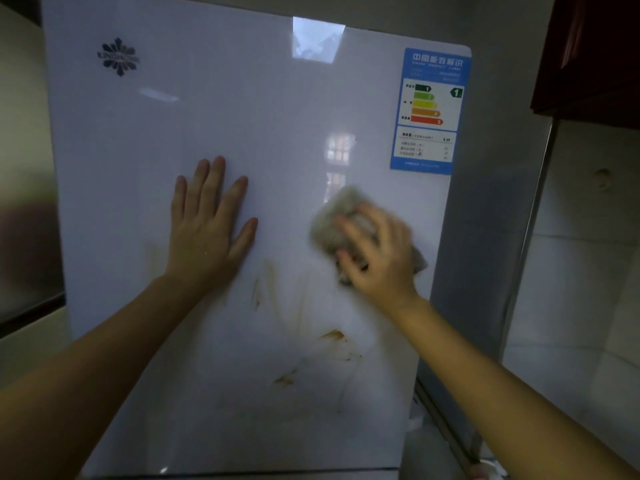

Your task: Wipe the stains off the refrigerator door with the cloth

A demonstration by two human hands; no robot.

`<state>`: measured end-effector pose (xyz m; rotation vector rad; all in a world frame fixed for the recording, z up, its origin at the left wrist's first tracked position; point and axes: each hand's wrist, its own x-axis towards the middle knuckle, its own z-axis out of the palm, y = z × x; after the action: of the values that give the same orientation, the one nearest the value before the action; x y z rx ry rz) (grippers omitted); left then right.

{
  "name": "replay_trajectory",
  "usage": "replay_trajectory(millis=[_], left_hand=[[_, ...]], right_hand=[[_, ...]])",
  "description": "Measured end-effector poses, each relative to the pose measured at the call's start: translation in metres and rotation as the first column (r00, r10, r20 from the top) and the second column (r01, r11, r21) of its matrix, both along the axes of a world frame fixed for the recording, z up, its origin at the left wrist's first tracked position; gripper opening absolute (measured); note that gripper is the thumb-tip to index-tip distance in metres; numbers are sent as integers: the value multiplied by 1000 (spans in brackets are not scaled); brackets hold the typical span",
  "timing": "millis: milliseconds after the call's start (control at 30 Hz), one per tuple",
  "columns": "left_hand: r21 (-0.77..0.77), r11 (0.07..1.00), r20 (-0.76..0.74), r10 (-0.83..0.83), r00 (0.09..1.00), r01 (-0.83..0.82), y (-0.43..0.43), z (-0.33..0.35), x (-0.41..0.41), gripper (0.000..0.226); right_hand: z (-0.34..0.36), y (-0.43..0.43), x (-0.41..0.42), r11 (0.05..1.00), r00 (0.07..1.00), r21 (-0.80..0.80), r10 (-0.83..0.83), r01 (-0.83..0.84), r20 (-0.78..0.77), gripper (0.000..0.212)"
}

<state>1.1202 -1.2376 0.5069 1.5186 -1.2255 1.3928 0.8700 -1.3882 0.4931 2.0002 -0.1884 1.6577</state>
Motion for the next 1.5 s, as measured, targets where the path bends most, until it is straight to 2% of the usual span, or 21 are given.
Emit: replay_trajectory(millis=[100,167,233,333,433,533,667,733,867,1033,1133,1333,1400,1500], left_hand=[[-12,1000,10,5,1000,-5,0,-1,0,62],[-13,1000,21,11,1000,-11,-1,-1,0,62],[-3,1000,15,9,1000,-9,-1,-1,0,63],[24,1000,-9,0,1000,0,-1,-2,1,65],[13,1000,2,-10,1000,10,-1,-2,2,64],[27,1000,2,-14,1000,14,0,-2,2,65],[43,999,6,-19,1000,19,1,-1,3,65],[41,999,0,-23,1000,23,1,-2,3,65],[49,998,-3,-32,999,32,3,-2,1,65],[103,994,1,-34,999,34,8,-1,4,67],[143,989,9,-36,999,35,11,0,4,69],[122,987,-32,-101,994,104,26,-11,11,65],[77,989,-66,-118,991,123,37,-25,19,63],[57,990,-152,-121,981,131,54,-50,34,62]], right_hand=[[-62,2,2,968,931,-249,-61,-32,-359,40],[-80,1,-5,966,908,-256,-80,-31,-410,39],[-74,-4,-16,981,942,-194,-65,0,-328,41],[-45,-14,-33,998,998,29,-59,60,-25,46],[-32,-17,-42,966,963,260,-71,0,261,50],[-63,-11,-39,938,944,346,-90,-27,316,52],[-136,3,-30,931,962,364,-112,13,251,51],[-155,5,-29,923,953,384,-144,31,268,51],[-151,10,-19,857,844,501,-175,-123,506,51],[-141,22,12,749,559,516,-237,-416,794,53],[-152,28,27,737,483,524,-305,-427,821,52],[-148,40,47,720,459,548,-351,-425,816,52],[-144,49,60,725,522,561,-323,-400,789,53],[-134,70,89,755,690,563,-210,-335,693,55]])
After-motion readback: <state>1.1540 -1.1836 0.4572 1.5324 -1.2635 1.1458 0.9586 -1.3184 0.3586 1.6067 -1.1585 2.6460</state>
